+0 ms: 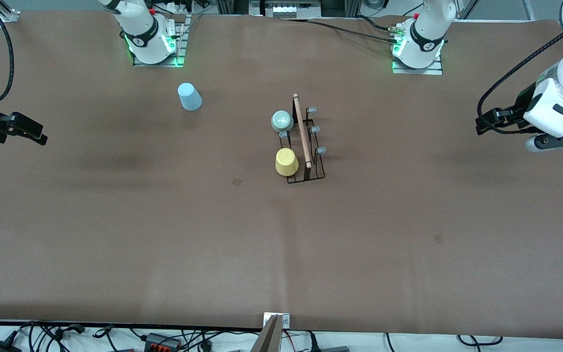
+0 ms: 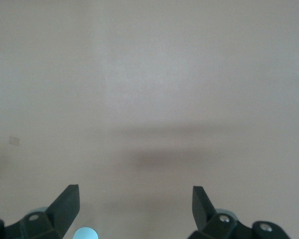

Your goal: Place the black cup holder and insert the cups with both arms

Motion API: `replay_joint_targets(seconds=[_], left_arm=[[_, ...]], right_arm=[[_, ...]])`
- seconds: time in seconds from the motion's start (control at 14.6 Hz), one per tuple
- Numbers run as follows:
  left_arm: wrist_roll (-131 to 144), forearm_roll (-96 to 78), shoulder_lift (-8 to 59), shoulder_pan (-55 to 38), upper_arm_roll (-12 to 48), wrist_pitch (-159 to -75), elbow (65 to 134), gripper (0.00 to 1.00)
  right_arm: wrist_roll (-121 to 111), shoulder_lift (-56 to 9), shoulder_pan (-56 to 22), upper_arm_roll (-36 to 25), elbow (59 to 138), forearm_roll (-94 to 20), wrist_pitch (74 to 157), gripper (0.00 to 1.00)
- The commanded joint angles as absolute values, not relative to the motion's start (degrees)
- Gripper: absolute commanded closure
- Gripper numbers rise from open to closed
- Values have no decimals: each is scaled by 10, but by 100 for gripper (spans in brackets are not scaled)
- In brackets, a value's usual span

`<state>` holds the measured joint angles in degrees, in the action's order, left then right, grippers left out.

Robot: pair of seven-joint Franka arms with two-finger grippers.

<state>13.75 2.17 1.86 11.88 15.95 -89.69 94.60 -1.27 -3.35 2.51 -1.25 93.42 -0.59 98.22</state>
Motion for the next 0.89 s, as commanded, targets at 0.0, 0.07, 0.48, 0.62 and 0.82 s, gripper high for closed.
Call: replay_joint_targets(seconds=[0.0,0.07,0.48,0.62,0.82], left_arm=[[130,20,9,122,163,-892,953,0],[130,20,9,122,163,-892,953,0],[130,20,9,122,163,-892,953,0],[130,20,9,122,163,-892,953,0],[130,20,9,122,163,-892,953,0]], right_arm=[[-16,-21,26,-11,940,-2,970,0],[-16,-21,26,-11,940,-2,965,0],[-21,-20,24,-11,941,2,965,0],[-22,-20,24,-11,941,2,965,0],[-21,-19,24,-11,942,1,964,0]])
